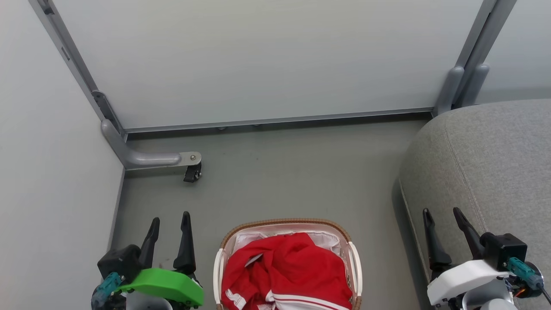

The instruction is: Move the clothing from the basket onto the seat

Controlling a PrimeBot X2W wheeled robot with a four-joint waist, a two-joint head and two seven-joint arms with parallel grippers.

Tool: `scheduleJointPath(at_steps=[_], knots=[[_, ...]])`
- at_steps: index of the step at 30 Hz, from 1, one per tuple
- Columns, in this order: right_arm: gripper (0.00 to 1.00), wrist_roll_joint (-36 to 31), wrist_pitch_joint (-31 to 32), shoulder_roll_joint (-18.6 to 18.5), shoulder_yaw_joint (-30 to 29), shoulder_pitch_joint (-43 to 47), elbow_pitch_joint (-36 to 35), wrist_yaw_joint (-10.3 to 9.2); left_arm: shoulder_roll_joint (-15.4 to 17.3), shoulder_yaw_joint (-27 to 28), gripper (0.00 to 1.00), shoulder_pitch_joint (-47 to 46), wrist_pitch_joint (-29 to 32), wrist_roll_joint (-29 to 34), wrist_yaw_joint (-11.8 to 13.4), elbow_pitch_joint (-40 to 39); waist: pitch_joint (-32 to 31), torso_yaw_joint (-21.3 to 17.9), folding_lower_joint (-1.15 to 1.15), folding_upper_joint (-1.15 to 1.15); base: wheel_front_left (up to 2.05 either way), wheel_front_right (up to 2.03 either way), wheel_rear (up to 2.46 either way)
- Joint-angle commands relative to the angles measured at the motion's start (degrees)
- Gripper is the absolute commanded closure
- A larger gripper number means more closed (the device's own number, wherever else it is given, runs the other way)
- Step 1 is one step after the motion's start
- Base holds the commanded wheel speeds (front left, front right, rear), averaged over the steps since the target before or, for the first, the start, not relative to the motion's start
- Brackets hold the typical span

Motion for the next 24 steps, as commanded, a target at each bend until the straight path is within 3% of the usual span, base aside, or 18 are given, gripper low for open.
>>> scheduleJointPath(at_steps=[1,24], knots=[[0.00,-1.22,-0.52,-0.34,0.12,0.76,-0.23,0.00,0.39,-0.16,0.00,0.05,-0.45,1.16,-0.13,0.03,-0.01,0.01,0.00,0.00,0.00,0.00,0.00],[0.00,-9.27,-2.62,-0.45,1.10,2.20,-0.90,-0.01,0.45,-1.03,0.00,1.14,-2.55,7.61,0.05,2.81,-0.70,0.34,0.00,0.00,0.00,0.00,0.00]])
